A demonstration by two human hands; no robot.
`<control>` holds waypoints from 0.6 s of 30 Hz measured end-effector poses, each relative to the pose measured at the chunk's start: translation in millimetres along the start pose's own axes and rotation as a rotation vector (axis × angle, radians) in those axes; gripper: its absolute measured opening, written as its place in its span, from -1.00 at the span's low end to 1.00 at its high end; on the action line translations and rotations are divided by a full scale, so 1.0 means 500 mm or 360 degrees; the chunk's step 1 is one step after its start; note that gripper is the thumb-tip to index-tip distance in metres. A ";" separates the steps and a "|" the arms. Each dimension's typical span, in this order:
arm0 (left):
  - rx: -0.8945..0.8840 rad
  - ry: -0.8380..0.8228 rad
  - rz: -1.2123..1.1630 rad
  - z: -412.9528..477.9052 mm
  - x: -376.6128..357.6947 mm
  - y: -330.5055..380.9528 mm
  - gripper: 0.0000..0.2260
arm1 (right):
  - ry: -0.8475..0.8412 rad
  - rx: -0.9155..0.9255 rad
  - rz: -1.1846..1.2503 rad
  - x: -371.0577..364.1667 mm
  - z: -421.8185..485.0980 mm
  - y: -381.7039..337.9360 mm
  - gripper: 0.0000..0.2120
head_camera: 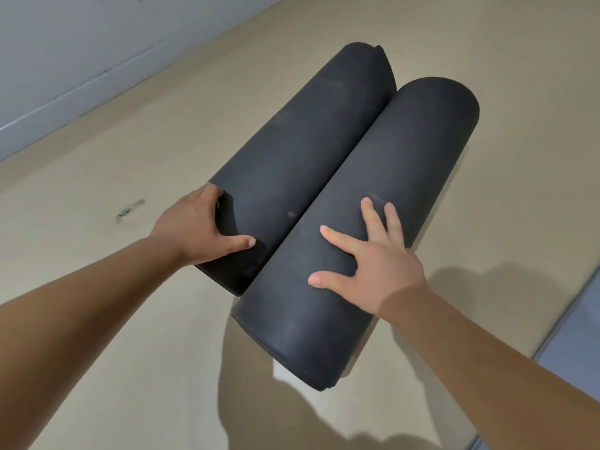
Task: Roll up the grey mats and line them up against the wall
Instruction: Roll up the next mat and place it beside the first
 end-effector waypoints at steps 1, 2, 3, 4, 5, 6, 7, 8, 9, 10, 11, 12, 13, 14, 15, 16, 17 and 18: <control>0.0049 -0.0030 -0.0057 0.011 0.007 -0.011 -0.12 | -0.0013 0.0011 -0.0015 0.006 0.014 -0.021 -0.20; 0.0079 -0.0057 -0.0077 0.018 0.012 -0.018 -0.09 | -0.0012 0.0016 -0.0042 0.014 0.026 -0.040 -0.20; 0.0092 -0.0072 -0.0076 0.024 0.012 -0.023 -0.07 | -0.0006 0.0004 -0.0071 0.021 0.036 -0.054 -0.20; 0.0112 -0.0082 -0.0052 0.027 0.008 -0.030 -0.05 | 0.0002 -0.0020 -0.0092 0.028 0.046 -0.062 -0.18; 0.0126 -0.0088 -0.0036 0.029 0.002 -0.035 -0.02 | 0.0000 -0.0051 -0.0103 0.031 0.052 -0.065 -0.17; 0.0152 -0.0086 -0.0045 0.030 -0.001 -0.041 0.01 | -0.0011 -0.0071 -0.0122 0.031 0.056 -0.067 -0.17; 0.0181 -0.0087 -0.0105 0.034 0.000 -0.049 0.04 | -0.0028 -0.0074 -0.0159 0.029 0.059 -0.071 -0.17; 0.0227 -0.0099 -0.0216 0.037 0.005 -0.058 0.05 | -0.0037 -0.0065 -0.0218 0.024 0.062 -0.077 -0.18; 0.0278 -0.0117 -0.0358 0.041 0.012 -0.066 0.02 | -0.0035 -0.0044 -0.0289 0.019 0.067 -0.087 -0.19; 0.0326 -0.0138 -0.0472 0.045 0.020 -0.071 -0.01 | -0.0024 -0.0022 -0.0361 0.015 0.074 -0.100 -0.20; 0.0351 -0.0154 -0.0543 0.049 0.027 -0.073 -0.05 | -0.0016 -0.0011 -0.0413 0.014 0.083 -0.113 -0.21; 0.0356 -0.0164 -0.0537 0.051 0.030 -0.071 -0.10 | -0.0010 -0.0011 -0.0438 0.017 0.092 -0.125 -0.20; 0.0346 -0.0151 -0.0487 0.053 0.031 -0.068 -0.13 | -0.0012 -0.0018 -0.0439 0.021 0.102 -0.134 -0.19; 0.0334 -0.0124 -0.0372 0.053 0.030 -0.064 -0.12 | -0.0008 -0.0032 -0.0428 0.026 0.109 -0.137 -0.16; 0.0329 -0.0096 -0.0221 0.051 0.028 -0.061 -0.09 | 0.0017 -0.0040 -0.0402 0.029 0.112 -0.136 -0.11; 0.0334 -0.0072 -0.0076 0.045 0.027 -0.058 -0.07 | 0.0063 -0.0037 -0.0345 0.033 0.107 -0.131 -0.07; 0.0314 -0.0028 0.0018 0.042 0.026 -0.058 -0.08 | 0.0131 -0.0025 -0.0228 0.037 0.097 -0.121 -0.05; 0.0274 0.0021 0.0064 0.037 0.028 -0.056 -0.11 | 0.0244 -0.0005 -0.0047 0.044 0.082 -0.106 -0.07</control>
Point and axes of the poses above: each hand's wrist, its own z-axis towards the middle knuckle, its own x-axis out of the back of the hand, y = z × x, the point moved 5 cm from there along z, towards the middle knuckle, and after that the axes turned 14 degrees about -z, right-handed, at the moved point
